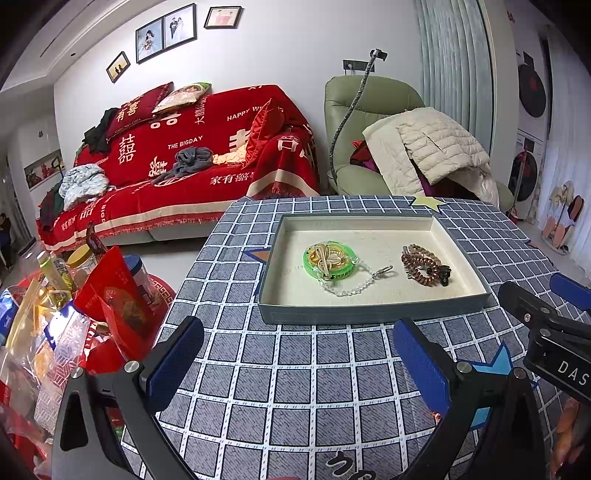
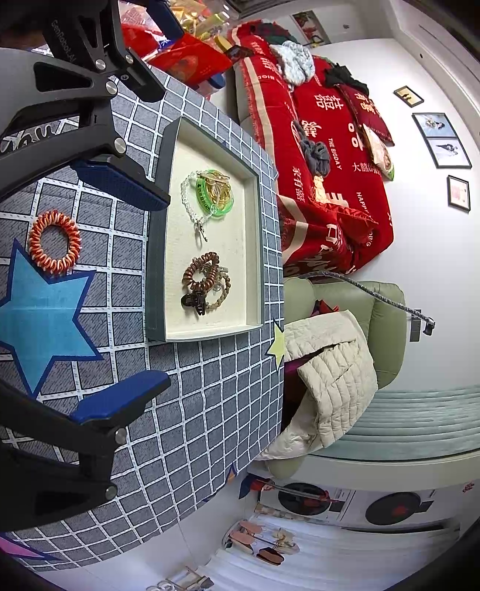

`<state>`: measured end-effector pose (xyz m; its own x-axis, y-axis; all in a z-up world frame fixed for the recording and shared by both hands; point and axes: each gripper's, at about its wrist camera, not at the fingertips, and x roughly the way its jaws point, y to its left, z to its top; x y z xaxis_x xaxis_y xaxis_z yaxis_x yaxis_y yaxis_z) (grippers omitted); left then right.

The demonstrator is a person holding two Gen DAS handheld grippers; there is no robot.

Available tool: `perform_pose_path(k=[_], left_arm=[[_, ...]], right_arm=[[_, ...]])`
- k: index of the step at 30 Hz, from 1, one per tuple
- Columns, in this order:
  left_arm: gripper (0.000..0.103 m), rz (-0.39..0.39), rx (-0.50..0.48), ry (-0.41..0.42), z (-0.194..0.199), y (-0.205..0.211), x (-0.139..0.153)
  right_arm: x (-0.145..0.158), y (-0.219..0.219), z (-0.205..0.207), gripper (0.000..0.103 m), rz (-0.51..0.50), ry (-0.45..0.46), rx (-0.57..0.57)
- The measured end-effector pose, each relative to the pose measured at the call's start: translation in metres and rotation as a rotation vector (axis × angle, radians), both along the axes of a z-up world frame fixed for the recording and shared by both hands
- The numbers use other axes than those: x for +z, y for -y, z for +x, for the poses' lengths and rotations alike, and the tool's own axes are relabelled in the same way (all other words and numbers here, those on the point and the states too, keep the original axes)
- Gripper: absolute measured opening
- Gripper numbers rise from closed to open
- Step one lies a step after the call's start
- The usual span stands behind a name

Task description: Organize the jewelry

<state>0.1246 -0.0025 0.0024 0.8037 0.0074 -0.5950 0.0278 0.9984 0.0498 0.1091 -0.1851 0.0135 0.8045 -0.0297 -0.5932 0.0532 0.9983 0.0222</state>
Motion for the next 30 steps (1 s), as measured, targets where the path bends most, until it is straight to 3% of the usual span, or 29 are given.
perform_pose_path(k=[30], left_arm=[[0.103, 0.005, -0.004, 0.002, 0.0002, 0.0011, 0.0006]], right_arm=[[0.0002, -0.0023, 0.0016, 0.090, 0.000, -0.001, 0.001]])
